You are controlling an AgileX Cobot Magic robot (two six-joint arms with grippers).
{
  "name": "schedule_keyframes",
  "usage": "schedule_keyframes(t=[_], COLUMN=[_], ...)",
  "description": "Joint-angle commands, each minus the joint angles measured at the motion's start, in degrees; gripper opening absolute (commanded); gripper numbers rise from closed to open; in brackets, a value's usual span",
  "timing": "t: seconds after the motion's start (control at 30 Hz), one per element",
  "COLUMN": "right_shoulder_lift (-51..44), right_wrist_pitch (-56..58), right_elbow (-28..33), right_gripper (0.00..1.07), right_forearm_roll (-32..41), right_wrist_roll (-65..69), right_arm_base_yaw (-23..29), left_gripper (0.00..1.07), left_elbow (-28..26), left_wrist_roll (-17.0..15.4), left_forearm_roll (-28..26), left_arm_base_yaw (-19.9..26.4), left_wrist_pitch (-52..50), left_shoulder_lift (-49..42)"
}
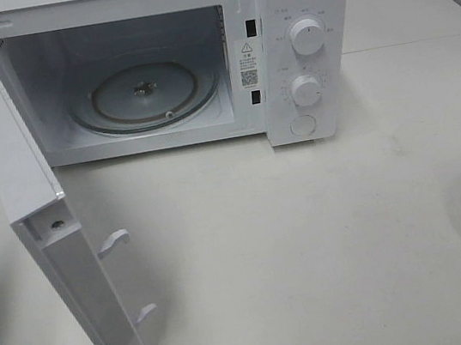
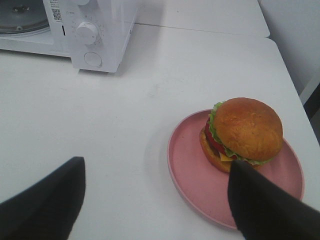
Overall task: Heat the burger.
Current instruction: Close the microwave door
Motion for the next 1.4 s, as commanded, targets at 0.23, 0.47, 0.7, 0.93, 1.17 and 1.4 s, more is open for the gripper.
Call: schedule_keyframes(t=[0.23,0.47,0.7,0.93,1.17,1.4], right_shoulder_lift=[-1.49,-1.49,-1.49,-1.49,-1.49,-1.49], right_wrist_pitch=[0.11,0.11,0.11,0.11,0.11,0.11], right_elbow=[-0.06,-0.06,-0.06,-0.06,-0.06,-0.06], right_gripper=[0.76,0.76,0.76,0.76,0.76,0.76], right_forearm_roll=[-0.11,-0.11,-0.11,-0.11,-0.11,-0.11], right_wrist_roll=[-0.29,-0.29,-0.29,-0.29,-0.29,-0.29], right_arm_base_yaw=[-0.29,-0.29,-0.29,-0.29,-0.29,-0.29], left_gripper=[0.0,0.0,0.0,0.0,0.0,0.0], left_elbow=[-0.92,-3.15,-6.25,-8.94,-13.12,-20.8], left_wrist_roll=[-11.52,-15.87,-10.54,-6.42,-6.19,3.38], left_forearm_roll=[12.38,16.1,7.33,-3.61,-9.85,-21.94], left_arm_base_yaw=[-0.4,-1.66,-10.6,-18.51,-25.55,-34.09], left_wrist_pitch=[-12.03,-13.98,-12.49,-12.55,-12.55,-11.86], left_shoulder_lift=[13.52,18.68,23.43,27.39,31.97,37.87])
